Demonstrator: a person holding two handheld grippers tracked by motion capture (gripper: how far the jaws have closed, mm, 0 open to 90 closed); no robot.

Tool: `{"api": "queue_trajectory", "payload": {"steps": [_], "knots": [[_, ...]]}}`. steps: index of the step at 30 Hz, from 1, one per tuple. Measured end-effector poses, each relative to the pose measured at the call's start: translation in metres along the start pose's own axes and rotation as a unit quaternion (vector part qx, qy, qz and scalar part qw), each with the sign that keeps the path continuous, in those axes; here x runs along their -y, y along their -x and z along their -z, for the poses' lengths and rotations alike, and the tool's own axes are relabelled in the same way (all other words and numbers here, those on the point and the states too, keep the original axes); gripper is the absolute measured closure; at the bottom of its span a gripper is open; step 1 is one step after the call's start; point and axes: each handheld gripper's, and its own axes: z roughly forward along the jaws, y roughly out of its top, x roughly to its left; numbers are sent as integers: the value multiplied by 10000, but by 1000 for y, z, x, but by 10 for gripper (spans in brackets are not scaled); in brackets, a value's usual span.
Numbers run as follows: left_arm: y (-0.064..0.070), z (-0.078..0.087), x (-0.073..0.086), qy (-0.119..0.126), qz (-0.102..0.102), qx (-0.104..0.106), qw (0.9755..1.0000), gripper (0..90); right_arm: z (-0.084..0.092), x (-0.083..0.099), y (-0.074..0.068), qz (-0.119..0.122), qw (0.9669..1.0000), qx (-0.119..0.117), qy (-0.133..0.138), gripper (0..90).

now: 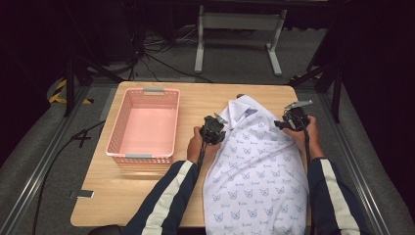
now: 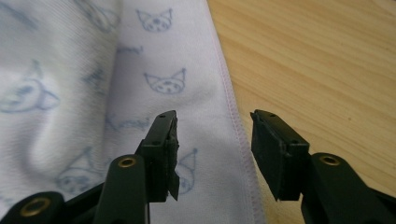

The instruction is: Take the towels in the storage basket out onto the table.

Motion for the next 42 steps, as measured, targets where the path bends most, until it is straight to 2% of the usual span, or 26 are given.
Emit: {"api": "queue_trajectory", "payload": {"steps": [2, 4, 7, 8, 9, 11, 13, 15, 17, 19, 20, 21, 22, 24, 25, 26, 27, 28, 31, 32, 34, 36, 37, 39, 40, 42], "knots": [[-3, 3, 1, -82, 0, -181, 9998, 822, -5, 2, 0, -28, 9998, 103, -141, 529], [-6, 6, 5, -96, 85, -279, 9995, 824, -6, 7, 5, -251, 9996, 37, -121, 520], [-7, 9, 7, -200, 109, -442, 9988, 847, 0, 13, 16, -436, 9982, 329, -249, 529], [-9, 10, 7, -212, 52, -516, 9984, 858, 3, 15, 20, -506, 9971, 454, -327, 536], [-9, 11, 8, -248, 118, -544, 9981, 867, 7, 18, 24, -570, 9958, 576, -419, 537], [-11, 13, 8, -296, 131, -537, 9980, 876, 10, 22, 28, -699, 9945, 616, -487, 541], [-12, 14, 10, -283, 171, -538, 9980, 887, 19, 30, 39, -1072, 9897, 709, -633, 536], [-11, 16, 10, -369, 172, -551, 9976, 889, 25, 37, 47, -1385, 9867, 489, -691, 532], [-11, 17, 11, -363, 133, -524, 9979, 892, 30, 40, 49, -1450, 9848, 428, -851, 530], [-12, 20, 13, -397, 238, -387, 9982, 893, 33, 40, 48, -1397, 9845, 323, -1006, 533], [-13, 21, 13, -407, 271, -317, 9983, 893, 33, 39, 47, -1296, 9858, 285, -1033, 552], [-13, 22, 14, -382, 343, -201, 9985, 890, 33, 37, 44, -1055, 9887, 145, -1056, 581], [-13, 21, 14, -302, 327, -104, 9990, 858, 33, 33, 43, -912, 9918, 164, -879, 572], [-10, 20, 10, -266, 312, -209, 9989, 759, 33, 26, 41, -647, 9972, -51, -360, 561], [-11, 19, 8, -160, 293, -122, 9994, 755, 31, 21, 39, -510, 9985, 5, -175, 561], [-11, 19, 8, -160, 293, -122, 9994, 725, 31, 21, 39, -510, 9985, 5, -175, 561], [-10, 17, 6, -81, 356, -129, 9993, 656, 25, 11, 33, -260, 9996, 53, 39, 558], [-12, 15, 1, 107, 332, 29, 9994, 632, 20, 6, 32, -256, 9996, 81, 81, 561], [-12, 13, -3, 163, 293, -60, 9994, 566, 13, -2, 31, -295, 9995, 27, 133, 553], [-14, 11, -4, 160, 270, -27, 9995, 566, 9, -7, 30, -360, 9991, -101, 208, 550], [-17, 4, -6, 83, 335, -44, 9994, 513, -2, -16, 28, -378, 9992, -66, 133, 552], [-19, -2, -7, -82, 359, 65, 9993, 493, -12, -23, 26, -219, 9997, -59, -120, 549], [-20, -4, -5, -167, 352, 26, 9992, 485, -16, -27, 24, -177, 9996, -62, -212, 541], [-21, -3, -3, -125, 365, 114, 9992, 503, -21, -33, 23, -260, 9991, -247, -209, 524], [-21, -2, -3, -166, 370, 134, 9991, 517, -25, -36, 21, -203, 9994, -132, -241, 521], [-22, -2, -3, -122, 299, 183, 9993, 562, -31, -39, 20, -167, 9990, -145, -385, 477]]}}
